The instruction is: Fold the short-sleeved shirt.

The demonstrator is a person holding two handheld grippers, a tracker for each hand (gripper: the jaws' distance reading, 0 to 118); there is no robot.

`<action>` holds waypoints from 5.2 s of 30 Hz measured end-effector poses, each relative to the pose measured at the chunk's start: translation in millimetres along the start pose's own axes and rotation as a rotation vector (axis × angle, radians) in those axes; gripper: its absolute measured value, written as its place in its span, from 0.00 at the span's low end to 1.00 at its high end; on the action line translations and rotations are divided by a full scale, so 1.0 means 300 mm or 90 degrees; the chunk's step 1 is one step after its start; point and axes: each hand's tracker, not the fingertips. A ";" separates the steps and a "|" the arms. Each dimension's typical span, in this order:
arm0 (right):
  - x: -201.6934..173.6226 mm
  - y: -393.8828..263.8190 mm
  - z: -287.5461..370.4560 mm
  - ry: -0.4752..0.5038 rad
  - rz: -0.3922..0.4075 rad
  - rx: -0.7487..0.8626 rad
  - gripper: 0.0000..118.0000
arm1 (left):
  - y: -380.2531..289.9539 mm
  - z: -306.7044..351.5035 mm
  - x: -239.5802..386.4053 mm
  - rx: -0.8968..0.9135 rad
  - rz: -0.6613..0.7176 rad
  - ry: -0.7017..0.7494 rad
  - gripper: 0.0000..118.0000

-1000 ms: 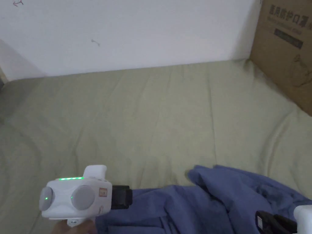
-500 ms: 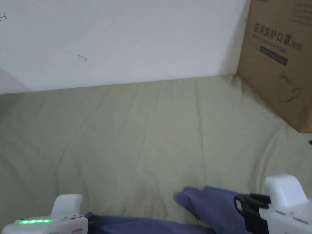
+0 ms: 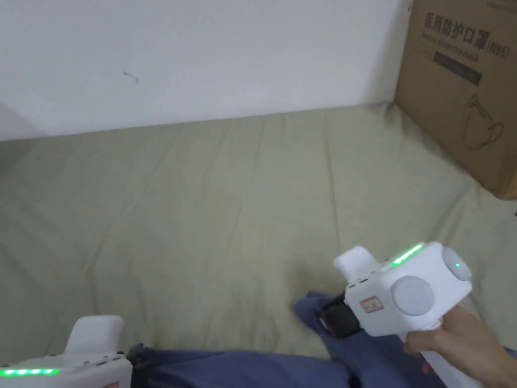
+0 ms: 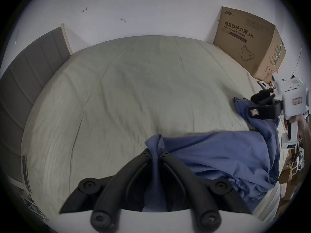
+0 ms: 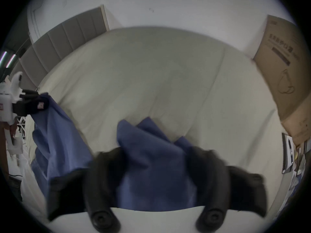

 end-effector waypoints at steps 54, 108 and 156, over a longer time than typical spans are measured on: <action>0.114 0.601 1.531 -0.136 -0.236 0.508 0.05 | 0.852 1.108 -0.194 0.425 0.002 0.129 0.03; -0.223 -0.355 0.433 -0.036 -0.354 0.188 0.04 | -0.149 0.240 -0.370 0.111 0.101 0.140 0.03; -0.050 -0.253 0.474 -0.073 -0.303 0.154 0.15 | -0.194 0.369 -0.291 0.134 0.098 0.107 0.00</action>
